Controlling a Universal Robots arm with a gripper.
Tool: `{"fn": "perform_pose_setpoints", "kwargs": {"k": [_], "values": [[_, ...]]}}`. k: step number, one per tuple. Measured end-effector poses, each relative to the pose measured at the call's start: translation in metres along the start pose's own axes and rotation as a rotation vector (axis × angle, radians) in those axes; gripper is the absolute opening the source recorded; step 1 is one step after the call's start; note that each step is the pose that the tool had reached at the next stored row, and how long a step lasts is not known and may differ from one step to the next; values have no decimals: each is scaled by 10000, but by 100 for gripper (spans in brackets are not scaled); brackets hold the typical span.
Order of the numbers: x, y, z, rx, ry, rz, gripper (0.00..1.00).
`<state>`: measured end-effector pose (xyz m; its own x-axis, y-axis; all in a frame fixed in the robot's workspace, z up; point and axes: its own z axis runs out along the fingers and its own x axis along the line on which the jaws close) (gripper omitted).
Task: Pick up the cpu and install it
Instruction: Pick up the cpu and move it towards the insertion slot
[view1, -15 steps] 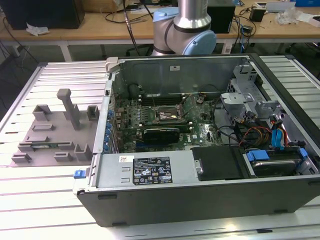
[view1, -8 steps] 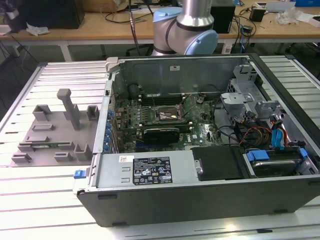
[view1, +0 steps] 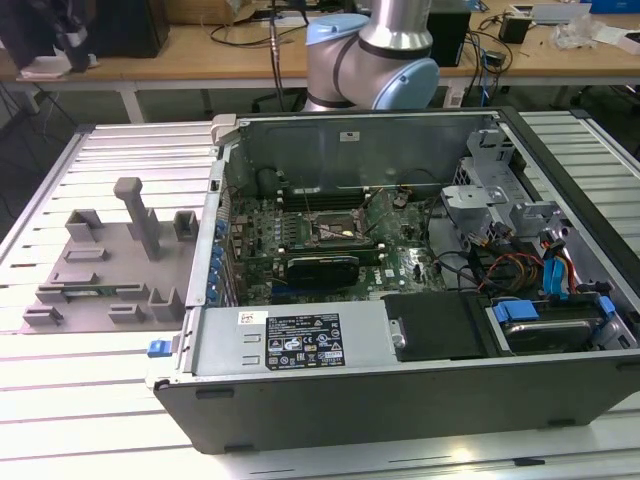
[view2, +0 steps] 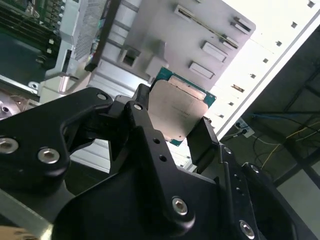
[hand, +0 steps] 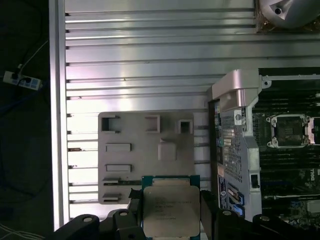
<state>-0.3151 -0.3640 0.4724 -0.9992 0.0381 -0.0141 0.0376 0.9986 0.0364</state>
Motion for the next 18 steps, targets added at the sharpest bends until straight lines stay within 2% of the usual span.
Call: {"fn": "perform_pose_setpoints", "kwargs": {"k": [6,15,18], "values": [[-230,3,122,0,10,1,55],[-618,7,403,1,13,2,55],[-705,7,476,1,14,1,55]]}}
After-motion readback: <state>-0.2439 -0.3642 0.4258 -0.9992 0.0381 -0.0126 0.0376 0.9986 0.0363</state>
